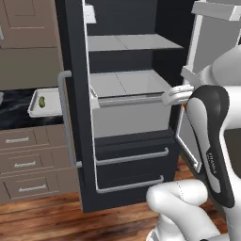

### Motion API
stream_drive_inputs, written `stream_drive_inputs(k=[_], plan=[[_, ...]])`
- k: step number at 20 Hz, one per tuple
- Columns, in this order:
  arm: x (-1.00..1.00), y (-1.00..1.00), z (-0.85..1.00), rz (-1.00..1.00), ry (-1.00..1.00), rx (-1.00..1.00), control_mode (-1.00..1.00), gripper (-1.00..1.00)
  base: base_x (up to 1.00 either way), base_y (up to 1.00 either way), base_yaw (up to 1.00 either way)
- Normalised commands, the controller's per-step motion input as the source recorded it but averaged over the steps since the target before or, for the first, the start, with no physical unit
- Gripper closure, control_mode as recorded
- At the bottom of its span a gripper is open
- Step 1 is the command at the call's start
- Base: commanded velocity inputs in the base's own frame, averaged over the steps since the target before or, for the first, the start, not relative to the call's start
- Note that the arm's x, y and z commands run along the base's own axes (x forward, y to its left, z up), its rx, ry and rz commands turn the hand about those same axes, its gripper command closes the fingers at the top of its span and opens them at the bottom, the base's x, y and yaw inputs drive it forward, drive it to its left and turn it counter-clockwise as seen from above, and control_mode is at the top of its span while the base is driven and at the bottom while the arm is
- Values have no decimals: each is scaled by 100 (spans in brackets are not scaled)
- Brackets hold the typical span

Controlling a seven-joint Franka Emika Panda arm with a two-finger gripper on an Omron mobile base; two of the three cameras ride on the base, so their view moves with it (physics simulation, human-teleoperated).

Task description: Place one cucumber and one chicken drumstick in each tupperware on the nearby counter, to pack two identical lunches.

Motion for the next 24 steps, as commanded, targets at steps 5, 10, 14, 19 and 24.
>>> stream_drive_inputs(k=[5, 10, 14, 19, 24], plan=[[0, 0, 0, 0, 0, 0, 100, 100, -94, 56, 9], [0, 0, 0, 0, 0, 0, 100, 100, -47, 100, 2], [0, 0, 0, 0, 0, 0, 100, 100, -7, 100, 0], [0, 0, 0, 0, 0, 0, 100, 100, 33, 100, 0], [0, 0, 0, 0, 0, 0, 100, 100, 77, 100, -6]])
